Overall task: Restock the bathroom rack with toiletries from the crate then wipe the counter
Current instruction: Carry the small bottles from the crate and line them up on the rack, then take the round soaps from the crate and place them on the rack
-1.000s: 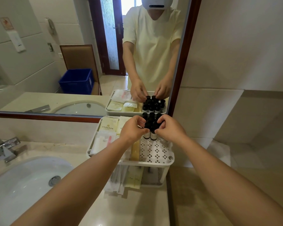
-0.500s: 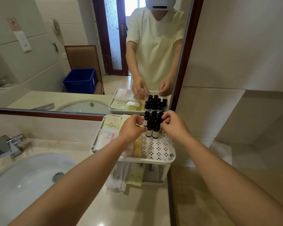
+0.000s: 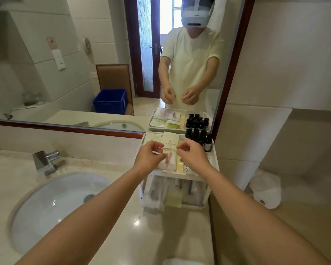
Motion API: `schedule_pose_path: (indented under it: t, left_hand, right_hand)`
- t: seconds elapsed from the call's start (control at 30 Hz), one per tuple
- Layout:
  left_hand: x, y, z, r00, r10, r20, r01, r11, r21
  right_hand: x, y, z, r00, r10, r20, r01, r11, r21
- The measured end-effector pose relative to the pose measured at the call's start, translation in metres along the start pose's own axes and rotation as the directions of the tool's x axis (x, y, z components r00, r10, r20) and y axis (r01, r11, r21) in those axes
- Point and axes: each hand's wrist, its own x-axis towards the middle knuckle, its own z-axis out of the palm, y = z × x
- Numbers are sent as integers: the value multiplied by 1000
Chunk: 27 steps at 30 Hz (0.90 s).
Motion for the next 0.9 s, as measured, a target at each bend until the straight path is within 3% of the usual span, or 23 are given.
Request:
schedule_pose_path:
  t: [0.23, 0.37, 0.6, 0.9]
  left_hand:
    - [-75, -30, -68, 997, -11, -71, 11, 1000, -9]
    - [-130, -53, -111, 993, -37, -113, 36, 999, -13]
    - [-222, -88, -197, 967, -85, -240, 83, 996, -21]
    - [-341, -133, -307, 864, -204, -461, 192, 979, -72]
  right_hand:
    - [-72, -36, 52, 999, 29, 40, -31, 998, 54]
    - [-117, -57, 90, 990, 39, 133, -45, 998, 48]
    - [-189, -97, 173, 971, -50, 233, 35, 997, 70]
    - [-266, -154, 281, 844, -142, 517, 100, 989, 108]
